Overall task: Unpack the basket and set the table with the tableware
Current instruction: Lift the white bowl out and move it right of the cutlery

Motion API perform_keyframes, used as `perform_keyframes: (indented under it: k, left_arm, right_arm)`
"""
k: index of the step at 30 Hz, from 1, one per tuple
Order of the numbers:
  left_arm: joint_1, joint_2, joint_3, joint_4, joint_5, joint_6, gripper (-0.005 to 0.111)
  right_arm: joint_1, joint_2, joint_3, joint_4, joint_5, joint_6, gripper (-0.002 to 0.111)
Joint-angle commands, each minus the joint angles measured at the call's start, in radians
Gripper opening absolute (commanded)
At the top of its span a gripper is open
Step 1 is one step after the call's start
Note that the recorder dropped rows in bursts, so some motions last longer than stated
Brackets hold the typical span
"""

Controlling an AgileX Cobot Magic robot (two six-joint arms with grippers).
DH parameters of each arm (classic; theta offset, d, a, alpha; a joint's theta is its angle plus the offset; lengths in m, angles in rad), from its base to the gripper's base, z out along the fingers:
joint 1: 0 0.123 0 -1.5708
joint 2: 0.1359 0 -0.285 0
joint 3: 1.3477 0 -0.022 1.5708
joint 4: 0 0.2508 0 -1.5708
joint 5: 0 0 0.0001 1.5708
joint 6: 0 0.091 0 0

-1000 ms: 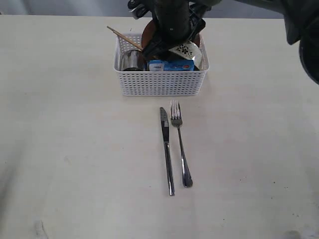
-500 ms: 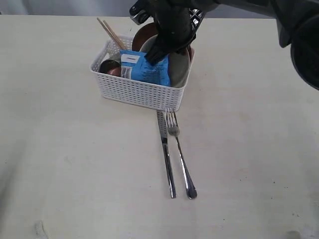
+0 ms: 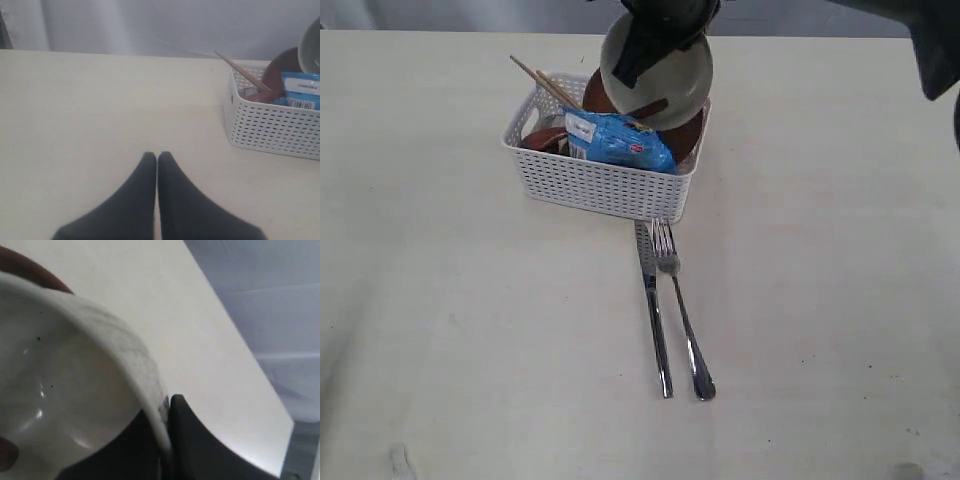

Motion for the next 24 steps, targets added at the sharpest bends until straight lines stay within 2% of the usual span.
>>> perform_keyframes:
  k: [1, 7, 13, 19, 22, 24]
  left_arm:
    - [-0.003, 0.003, 0.001, 0.0, -0.01, -0.005, 0.001]
    - [-0.003, 0.003, 0.001, 0.0, -0.01, -0.005, 0.001]
    - [-0.003, 0.003, 0.001, 0.0, -0.01, -0.005, 0.001]
    - [-0.003, 0.003, 0.001, 0.0, -0.01, -0.005, 0.001]
    - [-0.003, 0.003, 0.001, 0.0, -0.01, -0.005, 0.001]
    - [-0.003, 0.003, 0.001, 0.0, -0.01, -0.005, 0.001]
  right_arm:
    - [0.045, -0.014, -0.008, -0.182, 0.055, 0.029, 0.0]
    - [0.073, -0.024, -0.008, -0.339, 0.08, 0.043, 0.0]
    - [0.073, -0.083, -0.008, -0.298, 0.08, 0.052, 0.0]
    - [0.02, -0.18, -0.008, -0.122, 0.08, 0.052, 0.0]
    - [-0.048, -0.23, -0.008, 0.038, 0.08, 0.038, 0.0]
    - [-0.108, -0.266, -0.004, 0.211, 0.08, -0.011, 0.0]
